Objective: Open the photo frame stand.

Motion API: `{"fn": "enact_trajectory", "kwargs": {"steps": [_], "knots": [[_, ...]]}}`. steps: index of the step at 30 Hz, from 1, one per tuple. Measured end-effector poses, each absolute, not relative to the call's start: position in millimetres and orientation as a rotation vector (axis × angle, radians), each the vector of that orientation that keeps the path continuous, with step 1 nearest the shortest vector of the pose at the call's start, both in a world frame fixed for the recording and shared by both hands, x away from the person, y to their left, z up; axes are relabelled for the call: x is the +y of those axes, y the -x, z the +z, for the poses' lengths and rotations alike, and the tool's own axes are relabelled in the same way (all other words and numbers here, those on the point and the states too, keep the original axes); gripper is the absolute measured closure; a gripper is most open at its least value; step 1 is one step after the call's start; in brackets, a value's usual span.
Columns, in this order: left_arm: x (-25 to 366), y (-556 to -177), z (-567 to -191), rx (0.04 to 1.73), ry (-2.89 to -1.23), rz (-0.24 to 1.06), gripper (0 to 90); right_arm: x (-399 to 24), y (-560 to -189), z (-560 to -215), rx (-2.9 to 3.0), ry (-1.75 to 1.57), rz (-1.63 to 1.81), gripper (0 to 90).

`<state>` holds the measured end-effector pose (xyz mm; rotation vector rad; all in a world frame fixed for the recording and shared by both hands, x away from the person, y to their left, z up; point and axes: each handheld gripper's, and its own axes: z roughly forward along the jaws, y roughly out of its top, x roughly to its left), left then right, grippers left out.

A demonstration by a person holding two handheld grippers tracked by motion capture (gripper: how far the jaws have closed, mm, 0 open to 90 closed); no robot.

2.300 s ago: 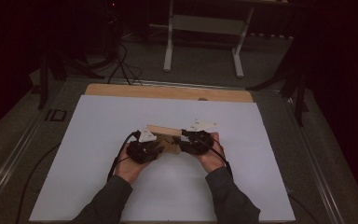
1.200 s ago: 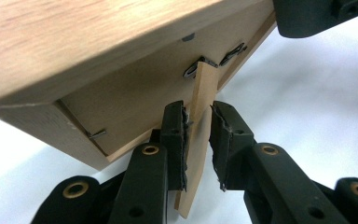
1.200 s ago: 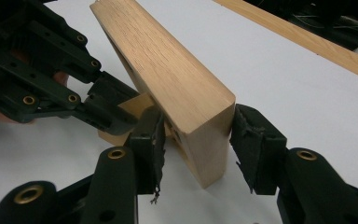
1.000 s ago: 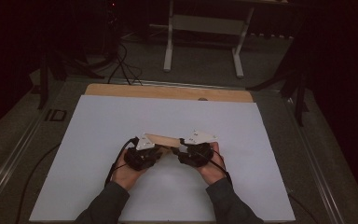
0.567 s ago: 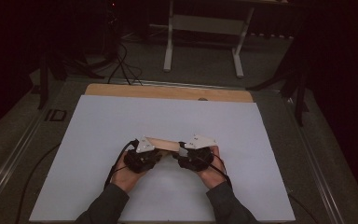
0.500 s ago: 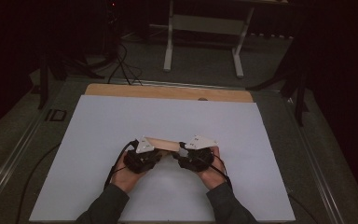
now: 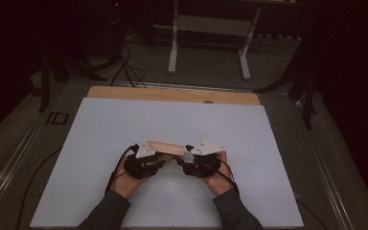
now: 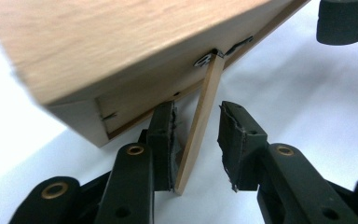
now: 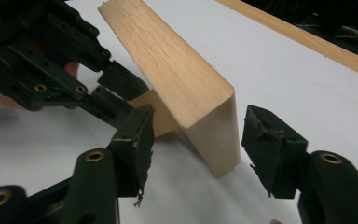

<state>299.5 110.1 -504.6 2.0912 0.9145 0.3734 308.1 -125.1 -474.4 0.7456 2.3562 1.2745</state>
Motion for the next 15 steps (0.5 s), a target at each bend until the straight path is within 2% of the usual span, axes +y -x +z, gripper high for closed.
{"fn": "enact_trajectory", "kwargs": {"steps": [6, 15], "knots": [[117.1, -295.0, -500.2, 0.929, -2.083, 0.398, 61.2, -128.6, -306.0, -473.4, 2.351, -0.750, 1.293, 39.5], [123.4, -288.3, -494.7, 0.922, -2.079, 0.420, 60.2, -131.0, -304.1, -474.5, 2.370, -0.732, 1.288, 38.1]]}}
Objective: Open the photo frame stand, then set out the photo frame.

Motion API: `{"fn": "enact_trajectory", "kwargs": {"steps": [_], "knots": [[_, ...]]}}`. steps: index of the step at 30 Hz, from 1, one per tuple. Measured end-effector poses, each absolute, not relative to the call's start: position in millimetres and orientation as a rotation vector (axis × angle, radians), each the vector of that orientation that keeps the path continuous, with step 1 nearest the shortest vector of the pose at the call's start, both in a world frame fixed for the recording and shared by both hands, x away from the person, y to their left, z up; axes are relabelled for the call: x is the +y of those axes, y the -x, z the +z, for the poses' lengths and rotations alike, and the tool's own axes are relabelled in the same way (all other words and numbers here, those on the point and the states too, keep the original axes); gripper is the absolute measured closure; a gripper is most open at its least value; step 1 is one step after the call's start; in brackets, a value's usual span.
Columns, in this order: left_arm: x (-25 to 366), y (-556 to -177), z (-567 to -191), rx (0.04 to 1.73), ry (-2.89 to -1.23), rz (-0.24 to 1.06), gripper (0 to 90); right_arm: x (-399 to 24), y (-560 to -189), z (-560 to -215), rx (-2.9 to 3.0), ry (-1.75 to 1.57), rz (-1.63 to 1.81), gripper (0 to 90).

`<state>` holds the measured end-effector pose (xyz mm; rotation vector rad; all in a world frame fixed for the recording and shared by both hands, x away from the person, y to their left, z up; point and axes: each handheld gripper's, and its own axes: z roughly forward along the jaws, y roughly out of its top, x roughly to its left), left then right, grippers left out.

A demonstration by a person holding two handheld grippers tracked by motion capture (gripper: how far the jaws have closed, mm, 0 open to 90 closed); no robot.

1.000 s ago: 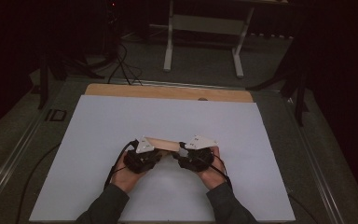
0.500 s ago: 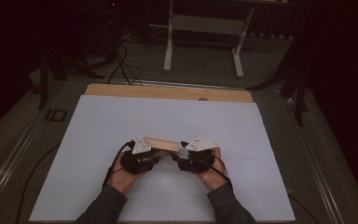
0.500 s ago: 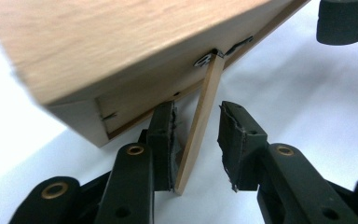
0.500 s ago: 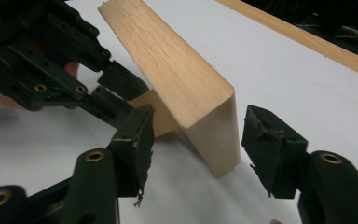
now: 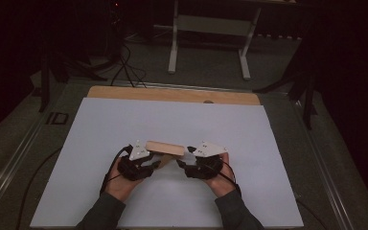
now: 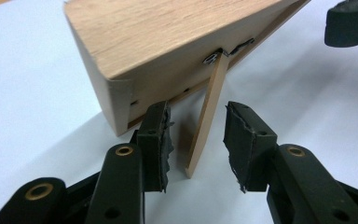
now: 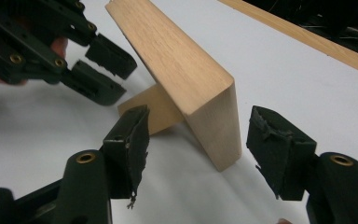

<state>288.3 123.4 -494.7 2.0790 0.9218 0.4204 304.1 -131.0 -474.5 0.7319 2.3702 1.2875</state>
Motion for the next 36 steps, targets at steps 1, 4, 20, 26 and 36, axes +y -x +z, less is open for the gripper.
{"fn": "enact_trajectory", "kwargs": {"steps": [1, 4, 20, 26, 36], "knots": [[123.4, -288.3, -494.7, 0.922, -2.079, 0.420, 60.0, -131.0, -304.1, -474.5, 2.370, -0.732, 1.288, 38.1], [126.2, -287.2, -493.5, 0.924, -2.072, 0.425, 60.0, -133.2, -303.0, -474.6, 2.376, -0.714, 1.272, 38.0], [131.5, -285.6, -487.4, 0.919, -2.041, 0.429, 59.6, -145.2, -304.1, -474.7, 2.403, -0.718, 1.292, 39.0], [134.0, -286.7, -485.4, 0.922, -2.020, 0.408, 60.2, -153.4, -306.4, -475.4, 2.409, -0.727, 1.287, 40.8], [133.8, -288.2, -485.9, 0.921, -2.027, 0.385, 65.3, -158.1, -312.1, -479.0, 2.368, -0.791, 1.245, 55.8]]}}
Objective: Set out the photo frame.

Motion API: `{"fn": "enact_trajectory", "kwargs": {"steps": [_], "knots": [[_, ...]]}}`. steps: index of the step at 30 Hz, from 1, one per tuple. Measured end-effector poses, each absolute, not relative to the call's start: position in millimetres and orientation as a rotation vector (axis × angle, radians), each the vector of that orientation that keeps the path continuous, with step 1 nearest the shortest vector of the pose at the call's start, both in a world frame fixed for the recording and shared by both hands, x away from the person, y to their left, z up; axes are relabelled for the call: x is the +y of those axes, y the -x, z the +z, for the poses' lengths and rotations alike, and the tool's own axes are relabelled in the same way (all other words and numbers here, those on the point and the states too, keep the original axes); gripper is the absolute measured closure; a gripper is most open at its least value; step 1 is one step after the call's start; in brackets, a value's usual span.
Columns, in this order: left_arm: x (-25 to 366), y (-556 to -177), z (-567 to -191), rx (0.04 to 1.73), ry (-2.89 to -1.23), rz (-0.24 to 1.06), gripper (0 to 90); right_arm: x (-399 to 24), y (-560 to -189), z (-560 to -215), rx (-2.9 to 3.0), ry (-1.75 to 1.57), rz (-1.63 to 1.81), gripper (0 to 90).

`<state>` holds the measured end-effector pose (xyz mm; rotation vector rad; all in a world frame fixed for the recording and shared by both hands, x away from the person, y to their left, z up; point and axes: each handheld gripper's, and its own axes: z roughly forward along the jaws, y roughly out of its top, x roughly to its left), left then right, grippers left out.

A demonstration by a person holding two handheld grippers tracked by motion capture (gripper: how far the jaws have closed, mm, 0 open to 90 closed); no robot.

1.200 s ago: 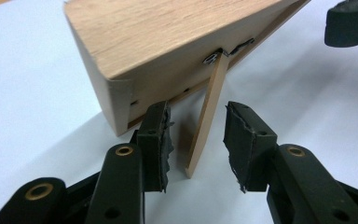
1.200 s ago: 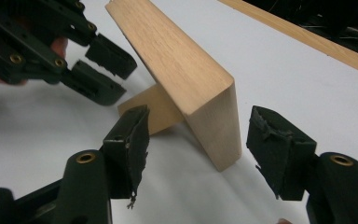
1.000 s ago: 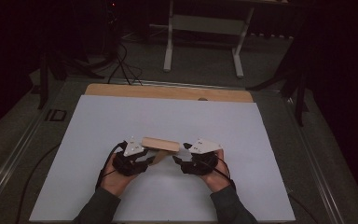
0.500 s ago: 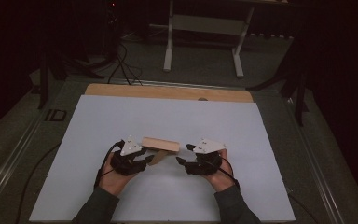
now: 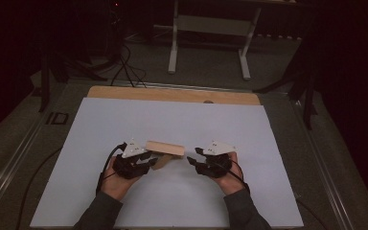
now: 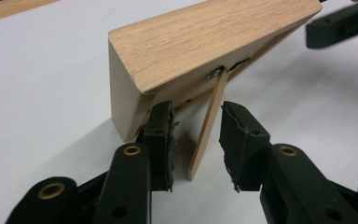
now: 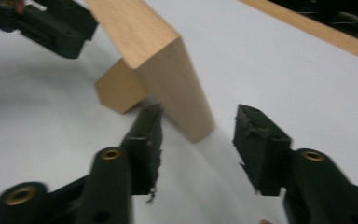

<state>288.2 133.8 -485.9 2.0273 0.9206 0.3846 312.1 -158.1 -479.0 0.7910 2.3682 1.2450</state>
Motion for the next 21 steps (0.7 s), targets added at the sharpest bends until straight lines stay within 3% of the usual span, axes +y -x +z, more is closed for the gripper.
{"fn": "enact_trajectory", "kwargs": {"steps": [6, 13, 17, 21], "knots": [[131.1, -289.7, -488.0, 0.912, -2.047, 0.363, 68.5, -158.6, -313.8, -478.2, 2.313, -0.832, 1.227, 71.6], [129.8, -290.5, -489.1, 0.904, -2.044, 0.356, 72.5, -156.3, -316.7, -476.1, 2.272, -0.829, 1.197, 71.2], [129.3, -291.7, -489.0, 0.907, -2.042, 0.347, 73.7, -149.7, -319.7, -476.4, 2.267, -0.834, 1.172, 78.6], [128.8, -292.1, -489.1, 0.905, -2.043, 0.349, 73.9, -144.0, -321.1, -477.6, 2.269, -0.831, 1.167, 80.0]]}}
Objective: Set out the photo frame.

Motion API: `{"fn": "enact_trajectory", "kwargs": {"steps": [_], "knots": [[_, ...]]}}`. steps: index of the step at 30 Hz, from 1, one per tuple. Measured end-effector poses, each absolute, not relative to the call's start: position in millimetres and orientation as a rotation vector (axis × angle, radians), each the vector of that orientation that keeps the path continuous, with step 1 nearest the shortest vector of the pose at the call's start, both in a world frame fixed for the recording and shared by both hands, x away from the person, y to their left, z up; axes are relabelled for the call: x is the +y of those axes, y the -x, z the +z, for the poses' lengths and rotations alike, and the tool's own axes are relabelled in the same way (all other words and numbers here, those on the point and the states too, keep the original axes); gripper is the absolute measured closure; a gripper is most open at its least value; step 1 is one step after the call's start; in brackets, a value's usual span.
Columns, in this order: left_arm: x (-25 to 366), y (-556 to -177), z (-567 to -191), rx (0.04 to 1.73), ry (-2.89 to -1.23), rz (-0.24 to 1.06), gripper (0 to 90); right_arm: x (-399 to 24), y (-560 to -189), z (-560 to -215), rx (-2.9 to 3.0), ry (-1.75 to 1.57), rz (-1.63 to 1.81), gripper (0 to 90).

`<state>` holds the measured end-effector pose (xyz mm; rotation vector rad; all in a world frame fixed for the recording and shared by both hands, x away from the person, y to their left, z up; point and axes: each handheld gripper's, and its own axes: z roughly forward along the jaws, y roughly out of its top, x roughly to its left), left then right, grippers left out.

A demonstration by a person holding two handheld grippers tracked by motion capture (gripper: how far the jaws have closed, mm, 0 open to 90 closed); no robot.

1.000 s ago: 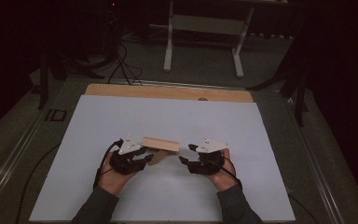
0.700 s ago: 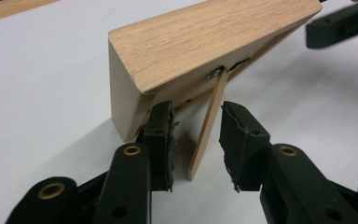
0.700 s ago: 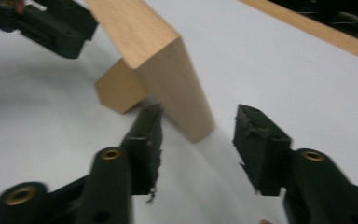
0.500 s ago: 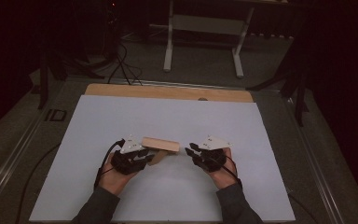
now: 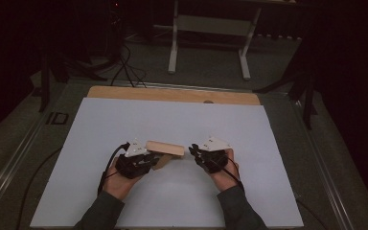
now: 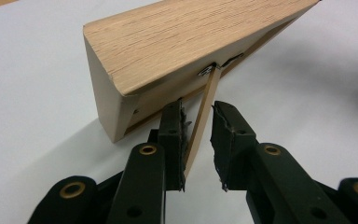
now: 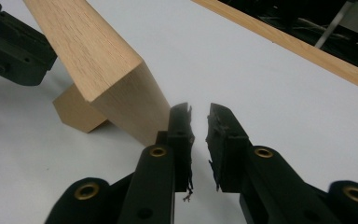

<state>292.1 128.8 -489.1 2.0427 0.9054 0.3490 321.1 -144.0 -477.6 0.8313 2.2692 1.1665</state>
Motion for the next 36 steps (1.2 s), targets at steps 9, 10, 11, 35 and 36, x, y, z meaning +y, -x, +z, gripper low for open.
{"fn": "enact_trajectory", "kwargs": {"steps": [9, 10, 11, 35, 36], "knots": [[126.1, -293.8, -489.3, 0.906, -2.047, 0.358, 75.6, -137.3, -333.6, -483.3, 2.255, -0.917, 1.192, 86.2], [125.6, -293.9, -489.5, 0.903, -2.050, 0.359, 75.8, -136.8, -335.5, -484.1, 2.258, -0.928, 1.211, 88.3], [125.1, -293.9, -489.6, 0.906, -2.049, 0.360, 76.4, -136.2, -336.9, -484.7, 2.252, -0.943, 1.217, 89.7], [122.3, -303.5, -496.4, 0.958, -2.038, 0.421, 89.4, -125.2, -346.2, -490.1, 2.297, -0.944, 1.277, 89.8], [122.3, -303.5, -496.4, 0.958, -2.038, 0.421, 89.4, -125.2, -346.2, -490.1, 2.297, -0.944, 1.277, 89.8]]}}
